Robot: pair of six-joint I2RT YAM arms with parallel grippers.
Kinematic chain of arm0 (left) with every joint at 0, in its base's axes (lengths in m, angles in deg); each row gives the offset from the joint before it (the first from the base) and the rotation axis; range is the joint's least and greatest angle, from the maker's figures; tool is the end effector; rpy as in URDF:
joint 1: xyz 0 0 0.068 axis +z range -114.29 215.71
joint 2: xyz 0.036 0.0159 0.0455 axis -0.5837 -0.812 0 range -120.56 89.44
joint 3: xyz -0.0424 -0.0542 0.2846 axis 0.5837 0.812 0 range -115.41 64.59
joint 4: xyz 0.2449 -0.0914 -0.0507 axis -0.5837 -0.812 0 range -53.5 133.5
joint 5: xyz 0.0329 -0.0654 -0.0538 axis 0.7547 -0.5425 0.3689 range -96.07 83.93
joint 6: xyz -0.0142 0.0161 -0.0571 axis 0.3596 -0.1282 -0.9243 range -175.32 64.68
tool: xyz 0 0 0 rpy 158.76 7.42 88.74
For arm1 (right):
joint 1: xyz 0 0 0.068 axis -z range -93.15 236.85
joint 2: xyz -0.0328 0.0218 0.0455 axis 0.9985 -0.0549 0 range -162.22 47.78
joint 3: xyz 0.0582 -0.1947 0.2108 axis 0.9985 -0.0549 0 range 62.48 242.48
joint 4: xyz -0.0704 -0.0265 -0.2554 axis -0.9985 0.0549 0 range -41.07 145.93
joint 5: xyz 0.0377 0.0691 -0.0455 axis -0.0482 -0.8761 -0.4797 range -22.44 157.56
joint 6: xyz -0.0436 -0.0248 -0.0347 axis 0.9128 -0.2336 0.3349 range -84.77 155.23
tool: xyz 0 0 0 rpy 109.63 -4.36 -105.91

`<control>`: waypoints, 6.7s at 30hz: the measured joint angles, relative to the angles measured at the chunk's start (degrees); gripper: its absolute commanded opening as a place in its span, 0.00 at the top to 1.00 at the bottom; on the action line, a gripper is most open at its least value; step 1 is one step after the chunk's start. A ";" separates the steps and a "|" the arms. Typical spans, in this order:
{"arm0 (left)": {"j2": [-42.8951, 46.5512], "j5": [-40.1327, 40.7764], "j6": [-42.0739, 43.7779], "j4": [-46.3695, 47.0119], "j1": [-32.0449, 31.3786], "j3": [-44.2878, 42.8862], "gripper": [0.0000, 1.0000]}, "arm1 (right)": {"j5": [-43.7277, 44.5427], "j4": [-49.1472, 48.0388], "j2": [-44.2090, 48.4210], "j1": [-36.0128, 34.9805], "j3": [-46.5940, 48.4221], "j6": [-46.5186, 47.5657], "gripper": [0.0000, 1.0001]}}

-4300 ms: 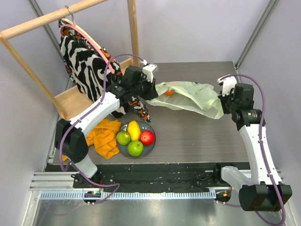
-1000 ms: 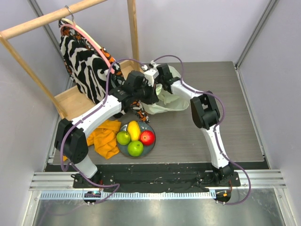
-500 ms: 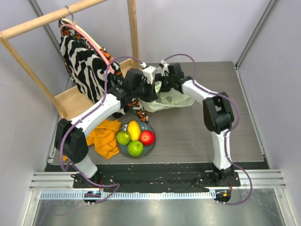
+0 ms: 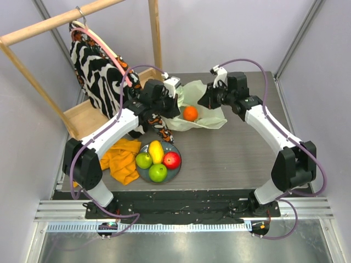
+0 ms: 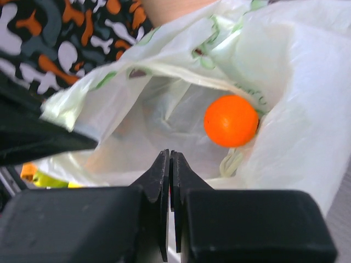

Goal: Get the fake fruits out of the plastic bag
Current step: Take out the fake fruit from the plastic bag, then place the fake fruit on the plate, then adjust the plastic bag at the center of the board.

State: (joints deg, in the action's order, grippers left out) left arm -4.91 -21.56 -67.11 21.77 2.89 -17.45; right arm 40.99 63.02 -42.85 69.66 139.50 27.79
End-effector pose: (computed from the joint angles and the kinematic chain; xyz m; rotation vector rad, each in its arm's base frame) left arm 0.3265 -0.2251 0.3365 0.5651 2.1625 -0.7300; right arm 0.3589 0.1325 0.3442 -0.4678 2.0271 0.7406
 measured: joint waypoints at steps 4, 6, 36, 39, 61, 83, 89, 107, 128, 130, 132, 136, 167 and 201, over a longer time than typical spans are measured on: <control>0.70 0.00 0.55 -0.33 0.00 1.40 1.00 | -0.87 1.57 3.15 -0.68 -3.89 1.97 0.79; 1.16 -0.20 0.55 -0.37 0.00 2.32 0.99 | -0.74 1.95 3.13 -0.96 -4.85 2.62 0.61; 6.14 1.31 0.31 1.09 -0.04 14.36 0.96 | 14.38 2.25 -27.85 -8.74 12.59 -0.17 0.76; 6.14 1.73 0.33 1.36 -0.04 14.36 0.96 | 13.33 2.80 -25.46 -8.59 10.97 1.16 0.78; 0.33 6.49 -0.28 1.14 0.61 4.07 0.24 | -11.78 28.92 8.37 -12.76 -3.91 39.41 0.81; -2.23 11.52 -1.46 3.67 4.50 -2.08 0.23 | -9.90 20.85 -15.08 -20.13 6.08 42.03 0.82; -2.25 12.98 -1.20 3.28 5.49 -1.33 0.23 | -14.03 23.10 -18.97 -20.09 9.46 43.17 0.71; -2.12 9.81 -3.10 5.68 3.65 0.17 0.64 | -17.68 34.86 -11.17 -9.86 12.24 40.63 0.08; 4.42 1.70 -2.91 2.67 1.55 9.55 1.00 | 2.19 22.93 -20.06 -5.86 10.97 29.81 0.02; 5.92 1.40 -2.91 2.54 1.55 10.78 1.00 | 4.81 23.32 -19.28 -6.62 8.52 31.26 0.02; 6.58 1.27 -2.91 2.56 1.55 11.45 1.00 | 6.84 24.33 -18.56 -6.91 7.32 33.22 0.02; 6.58 0.87 -3.02 2.54 1.55 12.04 1.00 | 9.79 27.10 -17.03 -7.41 7.21 37.55 0.10; 2.89 -0.31 0.11 2.58 -3.67 6.73 1.00 | 5.79 6.86 9.66 23.74 -4.83 4.83 0.95; 2.03 -7.93 1.62 -1.33 -6.21 -2.75 0.13 | 6.56 17.27 2.32 2.99 -1.92 24.61 0.58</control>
State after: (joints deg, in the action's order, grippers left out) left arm -2.87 -29.49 -65.49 20.43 -3.31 -20.20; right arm 47.55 80.28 -40.53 72.66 137.57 52.40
